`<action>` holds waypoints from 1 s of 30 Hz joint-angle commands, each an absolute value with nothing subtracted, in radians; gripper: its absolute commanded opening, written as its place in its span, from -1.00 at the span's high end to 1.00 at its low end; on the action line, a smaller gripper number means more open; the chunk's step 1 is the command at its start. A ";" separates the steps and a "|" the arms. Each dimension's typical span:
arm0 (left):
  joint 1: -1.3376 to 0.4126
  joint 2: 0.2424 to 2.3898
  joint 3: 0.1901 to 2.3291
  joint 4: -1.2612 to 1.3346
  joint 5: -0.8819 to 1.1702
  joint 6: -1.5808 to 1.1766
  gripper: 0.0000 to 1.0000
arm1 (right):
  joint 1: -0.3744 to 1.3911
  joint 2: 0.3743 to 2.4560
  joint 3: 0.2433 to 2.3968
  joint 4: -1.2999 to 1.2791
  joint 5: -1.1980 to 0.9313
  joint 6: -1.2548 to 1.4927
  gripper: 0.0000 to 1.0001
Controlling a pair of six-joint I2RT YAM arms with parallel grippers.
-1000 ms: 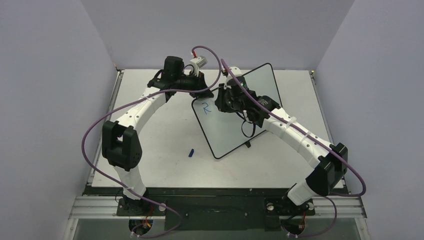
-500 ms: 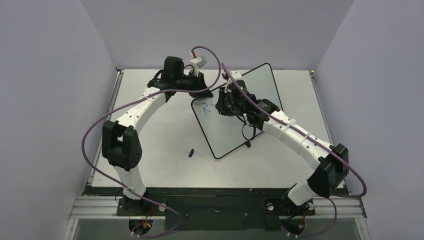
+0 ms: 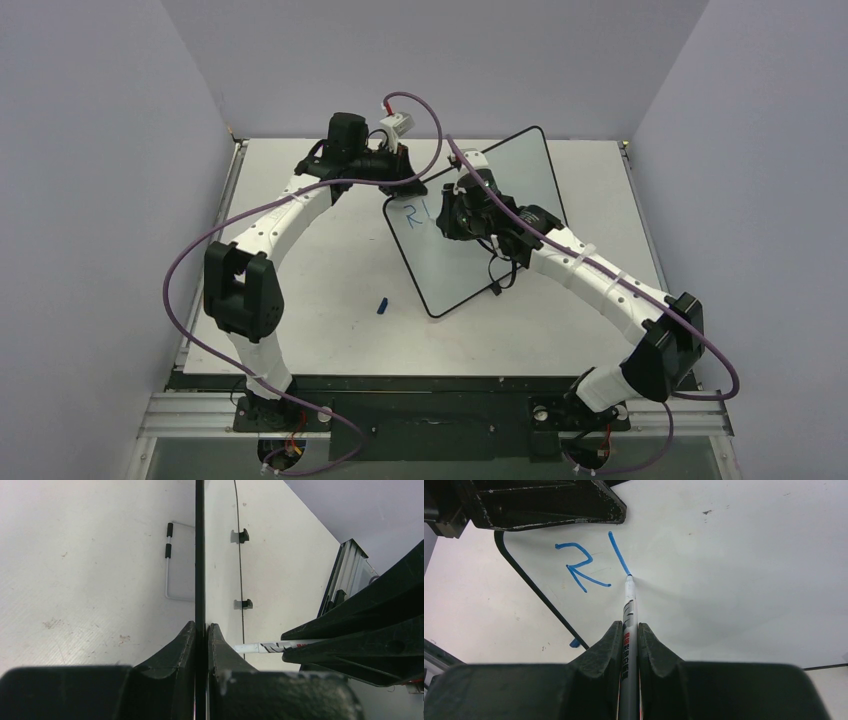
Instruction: Write a sentence on the whiteboard
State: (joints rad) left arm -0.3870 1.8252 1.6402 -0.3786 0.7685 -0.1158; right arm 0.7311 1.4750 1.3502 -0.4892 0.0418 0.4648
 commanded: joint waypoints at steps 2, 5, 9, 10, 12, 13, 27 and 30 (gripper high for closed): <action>-0.407 1.769 1.649 -0.322 0.780 -0.046 1.00 | 0.742 1.428 1.431 -0.500 0.052 0.471 1.00; -0.409 1.768 1.649 -0.322 0.780 -0.046 1.00 | 0.742 1.442 1.466 -0.500 0.045 0.470 1.00; -0.409 1.766 1.649 -0.322 0.778 -0.046 1.00 | 0.742 1.474 1.513 -0.499 0.040 0.470 1.00; -0.410 1.765 1.648 -0.322 0.777 -0.046 1.00 | 0.742 1.479 1.524 -0.498 0.039 0.470 1.00; -0.411 1.766 1.648 -0.322 0.777 -0.046 1.00 | 0.741 1.496 1.536 -0.498 0.036 0.469 1.00; -0.413 1.766 1.648 -0.322 0.777 -0.046 1.00 | 0.742 1.506 1.540 -0.498 0.036 0.470 1.00; -0.414 1.764 1.650 -0.317 0.776 -0.052 1.00 | 0.751 1.522 1.534 -0.489 0.027 0.478 1.00; -0.414 1.762 1.649 -0.316 0.776 -0.053 1.00 | 0.750 1.534 1.538 -0.484 0.027 0.481 1.00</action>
State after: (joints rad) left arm -0.4007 1.8122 1.6394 -0.3717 0.7689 -0.1184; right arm 0.7425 1.5314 1.5169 -0.5194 0.0322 0.4671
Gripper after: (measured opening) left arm 0.057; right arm 0.096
